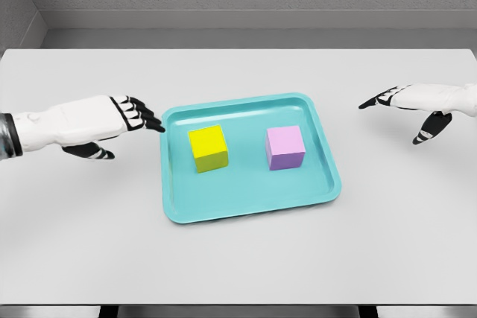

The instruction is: Push two cubes

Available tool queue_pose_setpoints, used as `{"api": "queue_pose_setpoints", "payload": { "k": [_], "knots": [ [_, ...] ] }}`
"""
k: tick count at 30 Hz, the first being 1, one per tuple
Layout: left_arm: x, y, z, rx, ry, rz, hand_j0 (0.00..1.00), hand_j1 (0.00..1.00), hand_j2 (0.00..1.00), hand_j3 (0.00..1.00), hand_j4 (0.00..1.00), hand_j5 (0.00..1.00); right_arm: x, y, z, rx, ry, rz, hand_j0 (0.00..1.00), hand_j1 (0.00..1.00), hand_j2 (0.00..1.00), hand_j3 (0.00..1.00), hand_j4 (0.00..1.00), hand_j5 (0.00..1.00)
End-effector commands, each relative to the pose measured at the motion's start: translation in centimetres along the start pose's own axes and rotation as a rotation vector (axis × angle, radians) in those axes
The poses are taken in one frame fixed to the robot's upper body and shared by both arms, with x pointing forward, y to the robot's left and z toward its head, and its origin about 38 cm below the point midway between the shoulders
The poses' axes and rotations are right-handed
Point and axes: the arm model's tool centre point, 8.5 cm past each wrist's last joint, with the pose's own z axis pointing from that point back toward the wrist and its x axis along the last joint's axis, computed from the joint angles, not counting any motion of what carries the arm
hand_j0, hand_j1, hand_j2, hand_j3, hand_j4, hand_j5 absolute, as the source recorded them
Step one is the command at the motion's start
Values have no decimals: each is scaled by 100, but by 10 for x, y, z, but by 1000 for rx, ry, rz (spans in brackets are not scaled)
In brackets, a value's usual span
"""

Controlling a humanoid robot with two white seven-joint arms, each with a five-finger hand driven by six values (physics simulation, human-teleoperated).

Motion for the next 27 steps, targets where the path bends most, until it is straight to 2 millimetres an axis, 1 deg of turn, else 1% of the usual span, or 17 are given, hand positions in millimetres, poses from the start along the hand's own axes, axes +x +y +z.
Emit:
{"api": "queue_pose_setpoints", "payload": {
  "k": [1, 2, 3, 4, 5, 7, 10, 11, 12, 13, 15, 16, 18, 20, 21, 24, 27],
  "knots": [
    [4, -7, -19, -37, 3, -31, 69, 69, 69, 69, 69, 69, 0, 0, 0, -2, 1, -5, 100, 100, 100, 100, 100, 100],
    [2, -2, -19, -30, 8, -39, 58, 58, 58, 58, 58, 58, -1, 0, 0, -2, 4, -7, 100, 100, 100, 100, 100, 100],
    [-3, -5, -19, -33, 21, -28, 55, 55, 55, 55, 55, 55, -2, 0, 0, -4, 7, -11, 100, 100, 100, 100, 100, 100],
    [-7, -8, -21, -30, 28, -11, 55, 55, 55, 55, 55, 55, 1, -1, -5, -4, -4, -11, 100, 100, 100, 100, 100, 100],
    [-15, -10, -24, -32, 47, 3, 55, 55, 55, 55, 55, 55, -1, -1, -6, -1, -1, -15, 100, 100, 100, 100, 100, 100],
    [-22, -19, -28, -47, 70, 15, 55, 55, 55, 55, 55, 55, -5, 1, -5, 4, 10, -22, 100, 100, 100, 100, 100, 100],
    [-19, -9, -31, -23, 57, 3, 55, 55, 55, 55, 55, 55, 1, 1, -13, 17, -10, -6, 100, 100, 100, 100, 100, 100],
    [-18, -8, -32, -21, 56, 1, 55, 55, 55, 55, 55, 55, 2, -2, -16, 14, -12, -8, 92, 92, 92, 92, 92, 92],
    [-18, -8, -32, -21, 56, 1, 55, 55, 55, 55, 55, 55, 5, -4, -19, 11, -18, -5, 75, 75, 75, 75, 75, 75],
    [-19, -9, -32, -23, 60, 0, 56, 56, 56, 56, 56, 56, 7, -7, -22, 9, -26, 2, 51, 51, 51, 51, 51, 51],
    [-23, -2, -33, -17, 68, -11, 56, 56, 56, 56, 56, 56, 12, -13, -27, 2, -44, 17, 26, 26, 26, 26, 26, 26],
    [-22, -3, -36, -17, 67, -17, 56, 56, 56, 56, 56, 56, 16, -17, -30, -5, -54, 24, 17, 17, 17, 17, 17, 17],
    [-15, -5, -51, -10, 53, -22, 56, 56, 56, 56, 56, 56, 21, -26, -34, -17, -70, 39, 13, 13, 13, 13, 13, 13],
    [-13, -9, -53, -12, 48, -15, 56, 56, 56, 56, 56, 56, 24, -29, -34, -21, -82, 53, 12, 12, 12, 12, 12, 12],
    [-13, -9, -53, -12, 48, -15, 56, 56, 56, 56, 56, 56, 30, -32, -35, -25, -97, 67, 12, 12, 12, 12, 12, 12],
    [-8, -16, -58, -23, 32, -3, 56, 56, 56, 56, 56, 56, 42, -25, -53, 39, -121, 110, 12, 12, 12, 12, 12, 12],
    [-8, -17, -58, -28, 34, -7, 56, 56, 56, 56, 56, 56, 54, -22, -71, 78, -147, 142, 12, 12, 12, 12, 12, 12]
  ]
}}
